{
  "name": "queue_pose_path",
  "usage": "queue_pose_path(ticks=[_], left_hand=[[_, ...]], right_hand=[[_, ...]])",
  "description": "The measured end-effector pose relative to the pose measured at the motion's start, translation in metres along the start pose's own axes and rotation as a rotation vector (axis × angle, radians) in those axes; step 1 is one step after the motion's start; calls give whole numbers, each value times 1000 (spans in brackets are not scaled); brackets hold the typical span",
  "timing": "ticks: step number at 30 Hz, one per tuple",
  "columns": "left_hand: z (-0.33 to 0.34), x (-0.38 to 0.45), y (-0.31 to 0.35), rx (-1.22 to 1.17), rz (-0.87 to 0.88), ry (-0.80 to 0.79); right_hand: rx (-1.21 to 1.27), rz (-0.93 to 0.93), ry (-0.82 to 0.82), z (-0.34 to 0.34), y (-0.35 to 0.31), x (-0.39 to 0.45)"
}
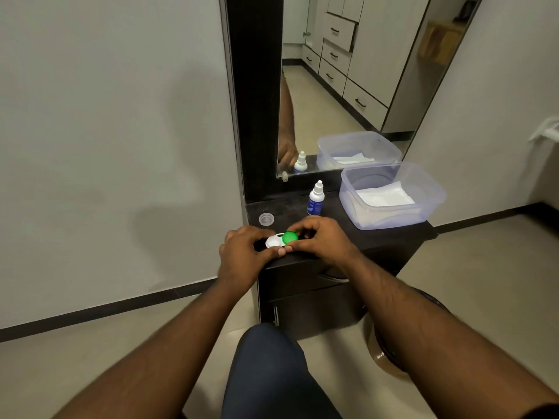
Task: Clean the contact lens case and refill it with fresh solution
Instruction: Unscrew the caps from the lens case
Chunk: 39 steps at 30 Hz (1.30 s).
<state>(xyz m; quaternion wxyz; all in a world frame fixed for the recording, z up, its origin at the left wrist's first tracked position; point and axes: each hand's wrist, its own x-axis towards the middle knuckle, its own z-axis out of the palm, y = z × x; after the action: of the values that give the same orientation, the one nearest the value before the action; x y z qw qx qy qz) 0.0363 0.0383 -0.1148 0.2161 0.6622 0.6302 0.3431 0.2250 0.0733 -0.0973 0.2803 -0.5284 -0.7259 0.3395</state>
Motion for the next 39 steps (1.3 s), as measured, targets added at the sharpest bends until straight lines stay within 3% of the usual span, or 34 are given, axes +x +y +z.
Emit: queue_pose_path(ticks=[14, 22, 34, 39], left_hand=[[-2, 4, 4, -41, -112, -49], [-2, 2, 5, -74, -118, -42], [0, 3, 2, -57, -115, -51], [0, 3, 1, -82, -101, -56]], right_hand=[[-51, -127, -163, -10, 6, 6], [39, -151, -69, -7, 10, 3], [164, -60, -185, -17, 3, 0], [44, -137, -113, -5, 3, 2]])
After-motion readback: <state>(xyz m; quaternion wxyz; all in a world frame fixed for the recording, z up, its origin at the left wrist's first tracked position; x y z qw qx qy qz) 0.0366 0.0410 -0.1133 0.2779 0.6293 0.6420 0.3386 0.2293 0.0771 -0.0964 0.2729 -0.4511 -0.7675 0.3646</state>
